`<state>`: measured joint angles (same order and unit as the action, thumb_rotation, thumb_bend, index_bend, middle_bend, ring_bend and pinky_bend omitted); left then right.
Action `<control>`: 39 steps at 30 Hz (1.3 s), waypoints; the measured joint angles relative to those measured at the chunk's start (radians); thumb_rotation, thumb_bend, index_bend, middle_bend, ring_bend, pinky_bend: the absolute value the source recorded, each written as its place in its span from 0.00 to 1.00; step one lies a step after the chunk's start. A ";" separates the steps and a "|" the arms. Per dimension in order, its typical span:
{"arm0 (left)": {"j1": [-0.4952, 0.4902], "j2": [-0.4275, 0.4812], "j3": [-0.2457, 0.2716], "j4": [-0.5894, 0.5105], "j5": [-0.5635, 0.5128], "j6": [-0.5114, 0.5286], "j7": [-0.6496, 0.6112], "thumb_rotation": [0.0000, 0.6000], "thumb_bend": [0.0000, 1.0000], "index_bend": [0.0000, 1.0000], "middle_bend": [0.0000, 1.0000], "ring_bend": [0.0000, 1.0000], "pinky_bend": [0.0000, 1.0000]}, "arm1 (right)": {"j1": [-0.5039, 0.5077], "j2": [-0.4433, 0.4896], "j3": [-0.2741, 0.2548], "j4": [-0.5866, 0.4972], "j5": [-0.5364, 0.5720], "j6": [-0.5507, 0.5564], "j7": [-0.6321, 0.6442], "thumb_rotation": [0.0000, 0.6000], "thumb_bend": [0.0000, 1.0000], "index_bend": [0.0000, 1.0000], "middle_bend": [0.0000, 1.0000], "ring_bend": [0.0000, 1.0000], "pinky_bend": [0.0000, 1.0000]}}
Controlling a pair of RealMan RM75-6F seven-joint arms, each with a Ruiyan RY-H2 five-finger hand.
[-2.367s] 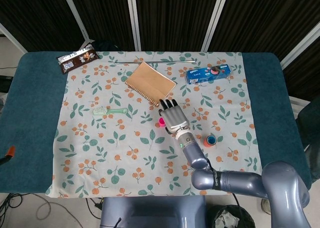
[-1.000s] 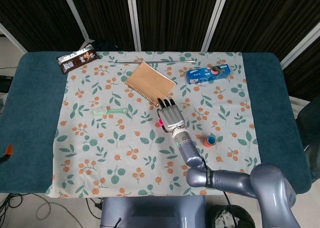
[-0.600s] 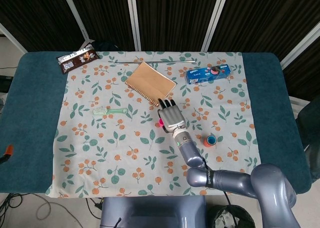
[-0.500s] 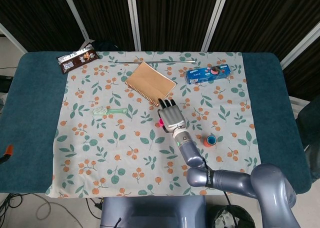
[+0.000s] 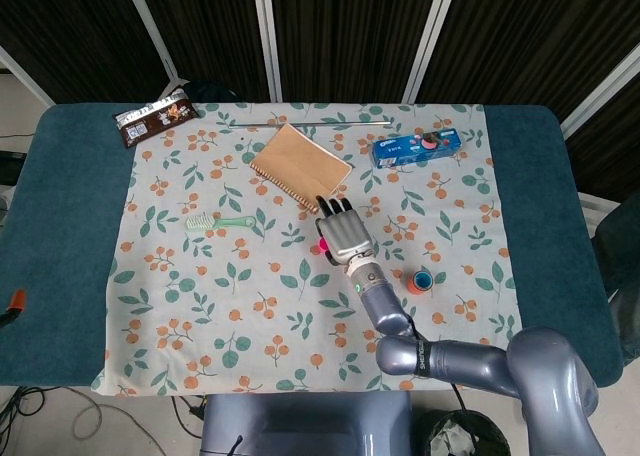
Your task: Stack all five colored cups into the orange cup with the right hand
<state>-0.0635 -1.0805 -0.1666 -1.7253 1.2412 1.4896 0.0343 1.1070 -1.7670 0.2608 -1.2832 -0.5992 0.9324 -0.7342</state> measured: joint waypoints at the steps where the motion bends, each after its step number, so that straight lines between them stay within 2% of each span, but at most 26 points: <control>1: 0.000 0.000 0.000 0.000 0.000 0.000 0.000 1.00 0.31 0.11 0.00 0.00 0.31 | -0.002 0.008 -0.001 -0.011 -0.003 0.003 -0.001 1.00 0.41 0.49 0.00 0.11 0.13; 9: 0.001 -0.001 0.001 0.000 0.003 0.003 0.001 1.00 0.31 0.11 0.00 0.00 0.31 | -0.029 0.111 -0.022 -0.160 -0.031 0.035 -0.020 1.00 0.41 0.49 0.00 0.11 0.14; 16: 0.002 -0.002 0.002 -0.001 0.002 0.003 0.002 1.00 0.31 0.11 0.00 0.00 0.31 | -0.101 0.318 -0.082 -0.410 -0.102 0.093 -0.031 1.00 0.41 0.49 0.00 0.11 0.14; 22: 0.003 -0.002 0.002 -0.004 0.002 0.005 0.005 1.00 0.31 0.11 0.00 0.00 0.31 | -0.191 0.490 -0.142 -0.569 -0.186 0.145 0.004 1.00 0.41 0.49 0.00 0.11 0.14; 28: 0.004 -0.003 0.003 -0.004 0.003 0.009 0.007 1.00 0.31 0.11 0.00 0.00 0.31 | -0.261 0.581 -0.183 -0.625 -0.250 0.170 0.071 1.00 0.41 0.49 0.00 0.11 0.14; 39: 0.004 -0.004 0.004 -0.004 0.006 0.010 0.012 1.00 0.31 0.11 0.00 0.00 0.32 | -0.336 0.614 -0.240 -0.616 -0.333 0.172 0.137 1.00 0.41 0.49 0.00 0.11 0.14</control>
<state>-0.0591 -1.0848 -0.1622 -1.7297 1.2471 1.5000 0.0464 0.7711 -1.1528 0.0211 -1.8991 -0.9318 1.1039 -0.5969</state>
